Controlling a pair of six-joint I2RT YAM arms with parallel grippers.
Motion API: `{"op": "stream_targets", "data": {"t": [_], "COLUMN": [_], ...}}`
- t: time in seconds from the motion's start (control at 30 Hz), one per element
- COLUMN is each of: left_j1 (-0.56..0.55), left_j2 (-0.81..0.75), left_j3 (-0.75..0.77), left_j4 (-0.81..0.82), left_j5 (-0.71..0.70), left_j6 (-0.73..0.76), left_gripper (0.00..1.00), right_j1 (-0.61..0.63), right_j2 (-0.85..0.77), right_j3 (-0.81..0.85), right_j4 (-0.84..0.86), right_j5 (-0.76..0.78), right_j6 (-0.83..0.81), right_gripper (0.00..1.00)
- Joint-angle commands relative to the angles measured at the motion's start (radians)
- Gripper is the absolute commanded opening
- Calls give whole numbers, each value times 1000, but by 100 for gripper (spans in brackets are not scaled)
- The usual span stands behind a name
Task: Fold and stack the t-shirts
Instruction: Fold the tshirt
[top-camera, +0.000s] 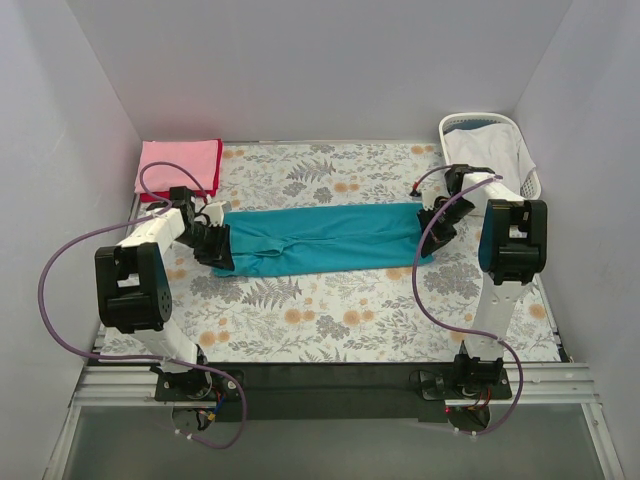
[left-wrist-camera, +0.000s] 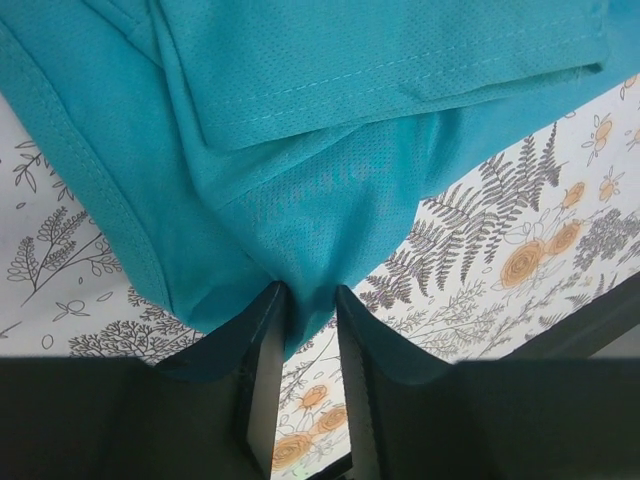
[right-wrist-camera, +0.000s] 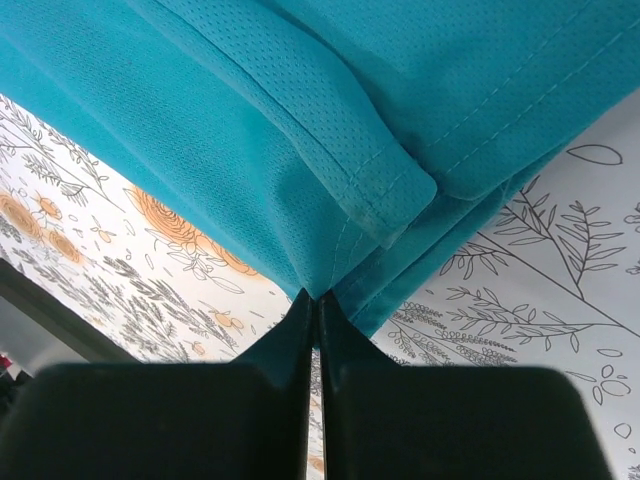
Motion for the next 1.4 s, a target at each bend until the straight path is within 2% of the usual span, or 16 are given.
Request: {"op": "stream_targets", "data": {"t": [0.0,0.13,0.17,0.33,0.6,0.63,0.7,0.73,0.77,0.83,0.97,1.07,1.13,1.17,1.27,1.37], "left_j1": [6,13,16,62,70,70,70,70,70,70,47,-43,-161,-230,-324,-373], "left_j2": [1,-4,-5,-33,-47,-40,-36,-37,-54,-85,-168,-273,-342,-350,-303,-218], "left_j3": [-1,-11,-15,-47,-115,-115,-110,-97,-89,-64,-8,-59,-95,-109,-78,-23], "left_j4": [1,-4,-5,-15,1,-2,-10,-28,-39,-61,-70,-1,94,118,143,133], "left_j5": [46,25,9,-21,-21,-15,-2,33,51,67,89,37,-20,-56,-83,-97], "left_j6": [1,10,13,44,53,56,70,79,88,102,119,134,154,165,177,177], "left_gripper": [24,3,0,0,0,1,16,27,32,40,40,44,47,50,51,51], "right_j1": [-26,-29,-29,-38,-42,-42,-42,-42,-42,-42,-42,-42,-42,-42,-40,-38], "right_j2": [-47,-61,-66,-112,-144,-144,-130,-125,-128,-144,-208,-260,-273,-274,-236,-176], "right_j3": [9,-5,-9,-68,-172,-175,-174,-172,-172,-171,-146,-129,-119,-111,-59,7], "right_j4": [-29,-35,-37,-32,17,22,23,22,20,16,5,2,12,22,29,34], "right_j5": [-6,2,8,52,80,74,72,69,71,62,20,-18,-26,-27,-18,0], "right_j6": [-12,-22,-29,-66,-91,-88,-87,-84,-86,-86,-84,-75,-77,-80,-81,-77], "right_gripper": [1,1,1,1,1,2,18,39,48,55,54,52,52,51,51,51]}}
